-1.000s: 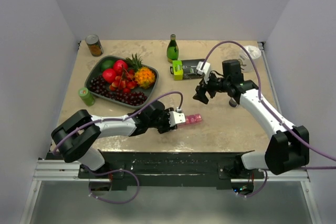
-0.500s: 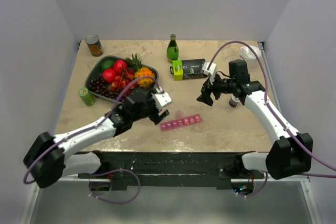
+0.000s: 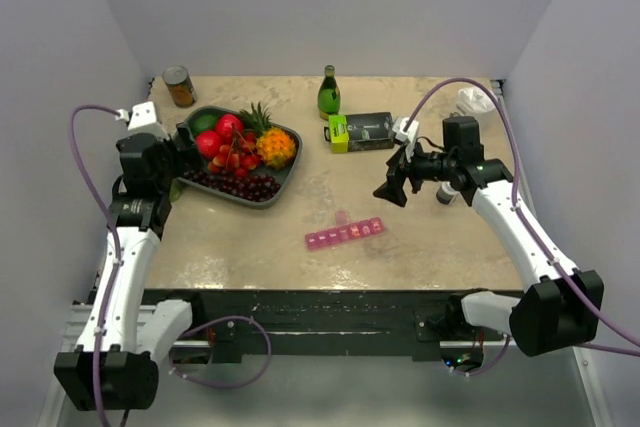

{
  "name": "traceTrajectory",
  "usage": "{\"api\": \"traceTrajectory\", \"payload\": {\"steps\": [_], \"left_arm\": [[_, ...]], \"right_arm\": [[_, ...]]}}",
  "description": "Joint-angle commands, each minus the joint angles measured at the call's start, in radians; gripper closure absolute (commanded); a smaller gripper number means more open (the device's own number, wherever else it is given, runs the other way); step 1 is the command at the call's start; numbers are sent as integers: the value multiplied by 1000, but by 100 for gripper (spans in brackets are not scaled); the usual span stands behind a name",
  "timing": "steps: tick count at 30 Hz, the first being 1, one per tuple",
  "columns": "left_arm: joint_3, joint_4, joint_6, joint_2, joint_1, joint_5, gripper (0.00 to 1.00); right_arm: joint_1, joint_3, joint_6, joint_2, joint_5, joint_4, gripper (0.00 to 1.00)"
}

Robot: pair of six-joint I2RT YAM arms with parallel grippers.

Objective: Sort the pills into containers

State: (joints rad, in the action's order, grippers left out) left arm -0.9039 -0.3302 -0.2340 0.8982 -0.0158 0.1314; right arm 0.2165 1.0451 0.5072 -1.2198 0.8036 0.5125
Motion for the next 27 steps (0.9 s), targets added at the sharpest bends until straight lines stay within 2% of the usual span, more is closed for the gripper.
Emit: {"api": "traceTrajectory", "payload": {"steps": [1, 4, 10, 15, 20, 21, 27], "left_arm": [[48, -49, -116, 89, 133, 120, 0], [34, -24, -139, 188, 201, 148, 1], [-29, -17, -163, 373, 215, 211, 1], [-67, 0, -174, 488, 240, 174, 7], [-86, 2, -176, 507, 244, 238, 15], [-84, 2, -177, 511, 243, 240, 19], [-82, -3, -186, 544, 243, 243, 27]], "right_arm": [[-9, -16, -10, 6, 51, -5, 6], [-11, -17, -6, 5, 54, -2, 6], [-11, -16, 24, 5, 63, 24, 6], [-11, -16, 36, -1, 71, 37, 5], [-11, -16, 51, -4, 68, 46, 5], [-12, -14, 53, -4, 71, 47, 5], [-14, -14, 56, -3, 71, 52, 5]]}}
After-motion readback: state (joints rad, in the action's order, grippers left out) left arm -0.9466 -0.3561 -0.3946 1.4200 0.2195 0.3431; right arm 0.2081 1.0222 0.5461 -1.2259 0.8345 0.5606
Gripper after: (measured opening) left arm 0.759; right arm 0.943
